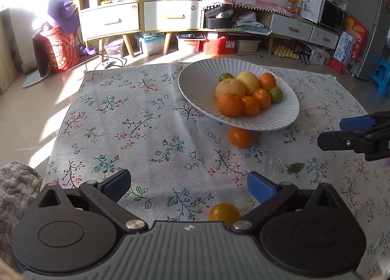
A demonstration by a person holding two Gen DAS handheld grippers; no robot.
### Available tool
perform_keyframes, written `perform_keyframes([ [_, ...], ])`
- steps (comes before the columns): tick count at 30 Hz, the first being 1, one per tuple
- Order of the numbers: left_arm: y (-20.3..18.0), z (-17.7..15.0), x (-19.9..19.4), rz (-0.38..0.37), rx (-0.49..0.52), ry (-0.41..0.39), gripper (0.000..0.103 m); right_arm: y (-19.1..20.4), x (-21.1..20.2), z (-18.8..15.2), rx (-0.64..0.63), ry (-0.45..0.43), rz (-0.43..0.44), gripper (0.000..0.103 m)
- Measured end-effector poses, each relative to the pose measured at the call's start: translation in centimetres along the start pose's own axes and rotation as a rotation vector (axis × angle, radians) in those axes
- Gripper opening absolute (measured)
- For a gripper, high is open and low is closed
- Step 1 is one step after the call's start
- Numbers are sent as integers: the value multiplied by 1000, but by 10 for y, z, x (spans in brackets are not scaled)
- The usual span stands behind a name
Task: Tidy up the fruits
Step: 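Withdraw both open tools from the plate toward the remaining fruit, then reach the left tool to a yellow-orange fruit while the right tool reaches an orange tomato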
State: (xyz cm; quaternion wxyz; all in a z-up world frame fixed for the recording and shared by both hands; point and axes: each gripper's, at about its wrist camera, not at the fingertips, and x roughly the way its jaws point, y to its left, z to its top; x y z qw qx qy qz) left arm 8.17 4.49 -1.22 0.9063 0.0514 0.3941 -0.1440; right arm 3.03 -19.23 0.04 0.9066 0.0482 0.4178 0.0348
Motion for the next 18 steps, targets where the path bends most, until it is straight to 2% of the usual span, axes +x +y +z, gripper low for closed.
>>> perform_keyframes([
  [5, -8, -12, -3, -12, 73, 3, 99, 11, 4, -6, -44, 10, 8, 92],
  [12, -9, -25, -6, -37, 118, 2, 99, 24, 10, -13, -97, 13, 18, 93],
  [18, -6, -37, 0, -33, 160, 34, 99, 30, 22, -17, -105, 13, 16, 94],
])
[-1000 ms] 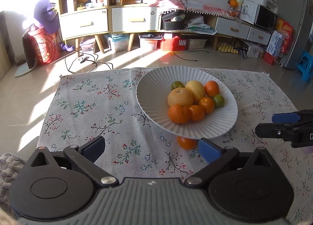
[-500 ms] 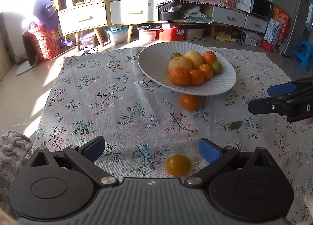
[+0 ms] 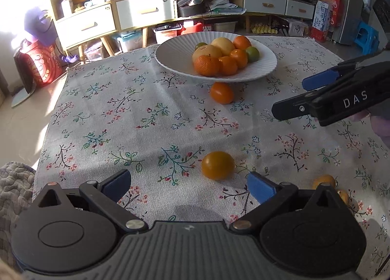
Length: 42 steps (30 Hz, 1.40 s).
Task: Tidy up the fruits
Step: 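Reach the left tool to a yellow-orange fruit while the right tool reaches an orange tomato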
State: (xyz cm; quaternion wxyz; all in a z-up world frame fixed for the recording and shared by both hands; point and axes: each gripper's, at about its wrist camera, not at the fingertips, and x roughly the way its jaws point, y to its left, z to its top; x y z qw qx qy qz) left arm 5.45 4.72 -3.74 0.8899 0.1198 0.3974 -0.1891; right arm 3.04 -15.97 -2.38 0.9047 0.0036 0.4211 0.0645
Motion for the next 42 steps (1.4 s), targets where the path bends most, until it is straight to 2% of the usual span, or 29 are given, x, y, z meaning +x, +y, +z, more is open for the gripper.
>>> perform_keyframes([
  [8, -3, -7, 5, -25, 34, 7, 96, 7, 21, -2, -3, 11, -2, 94],
  [21, 2, -5, 8, -72, -1, 2, 73, 16, 43, 2, -30, -8, -17, 91],
  [33, 3, -1, 12, -89, -16, -7, 60, 23, 51, 9, -57, -42, -12, 78],
  [38, 2, 0, 13, -95, -19, -10, 55, 26, 54, 12, -60, -53, -12, 69],
  [42, 2, 2, 13, -107, -23, -12, 47, 28, 55, 14, -67, -61, -20, 63],
])
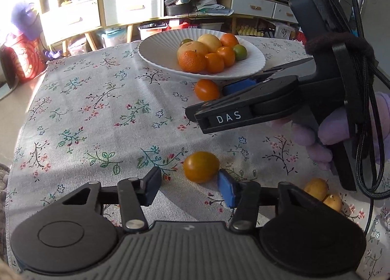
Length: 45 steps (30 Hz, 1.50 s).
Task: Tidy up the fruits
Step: 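Reach the left tool to a yellow-orange fruit while the right tool reaches an orange tomato, then close the left tool on the yellow-orange fruit while the right tool grasps the orange tomato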
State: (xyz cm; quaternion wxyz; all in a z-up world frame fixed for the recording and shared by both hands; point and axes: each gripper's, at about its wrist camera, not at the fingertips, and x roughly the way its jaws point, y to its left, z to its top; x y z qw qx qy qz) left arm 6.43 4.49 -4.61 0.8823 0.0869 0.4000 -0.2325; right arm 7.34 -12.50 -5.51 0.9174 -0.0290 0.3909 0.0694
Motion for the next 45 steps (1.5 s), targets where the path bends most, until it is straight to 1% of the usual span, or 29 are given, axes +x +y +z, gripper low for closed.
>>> perform_keyframes([
  [5, 1, 1, 2, -3, -8, -5, 38, -1, 0, 1, 3, 0, -9, 52],
  [7, 2, 2, 2, -7, -14, -6, 31, 0, -1, 0, 2, -1, -15, 47],
  [9, 3, 2, 1, -10, -19, -5, 27, 0, -1, 1, 3, 1, -20, 42],
  [11, 3, 2, 2, -11, -22, -5, 27, 0, -1, 1, 2, 2, -24, 37],
  [13, 4, 2, 1, -12, -24, -4, 27, 1, -2, 1, 0, 4, -31, 34],
  [15, 4, 2, 1, -13, -26, -3, 26, 1, -2, 2, -7, 5, -25, 26],
  [16, 4, 2, 1, -14, -28, -3, 26, 2, -2, 2, -10, 6, -23, 24],
  [29, 9, 5, 2, -10, -54, 10, 26, 4, -4, 4, -24, 22, -16, 23],
  [45, 8, 11, 2, 52, -91, 48, 26, 9, -20, -2, -46, 72, 3, 23],
])
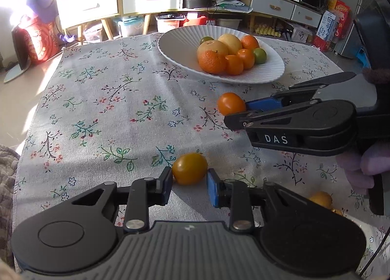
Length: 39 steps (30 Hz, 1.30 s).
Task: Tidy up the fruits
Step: 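Close the left tool on the yellow-orange fruit while the right tool grasps the orange tomato, then lift both held fruits and carry them over the white plate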
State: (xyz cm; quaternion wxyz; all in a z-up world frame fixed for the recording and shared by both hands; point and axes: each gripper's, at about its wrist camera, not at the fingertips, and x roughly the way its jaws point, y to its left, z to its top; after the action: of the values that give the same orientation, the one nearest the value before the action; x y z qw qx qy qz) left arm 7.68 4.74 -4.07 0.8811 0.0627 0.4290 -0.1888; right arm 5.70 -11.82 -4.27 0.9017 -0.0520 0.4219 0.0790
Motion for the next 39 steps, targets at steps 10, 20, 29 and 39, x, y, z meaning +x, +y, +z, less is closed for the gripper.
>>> perform_keyframes([
  [10, -6, 12, -2, 44, -23, 5, 26, -5, -15, -2, 12, 15, -2, 23],
  [20, -17, 34, -5, 46, -48, -26, 26, -20, -37, 4, 50, -12, -7, 23],
  [29, -24, 61, -3, 35, -86, -85, 26, -45, -46, 14, 115, -64, -40, 23],
  [39, -22, 90, 10, 66, -83, -132, 26, -77, -28, 19, 156, -56, -66, 23],
])
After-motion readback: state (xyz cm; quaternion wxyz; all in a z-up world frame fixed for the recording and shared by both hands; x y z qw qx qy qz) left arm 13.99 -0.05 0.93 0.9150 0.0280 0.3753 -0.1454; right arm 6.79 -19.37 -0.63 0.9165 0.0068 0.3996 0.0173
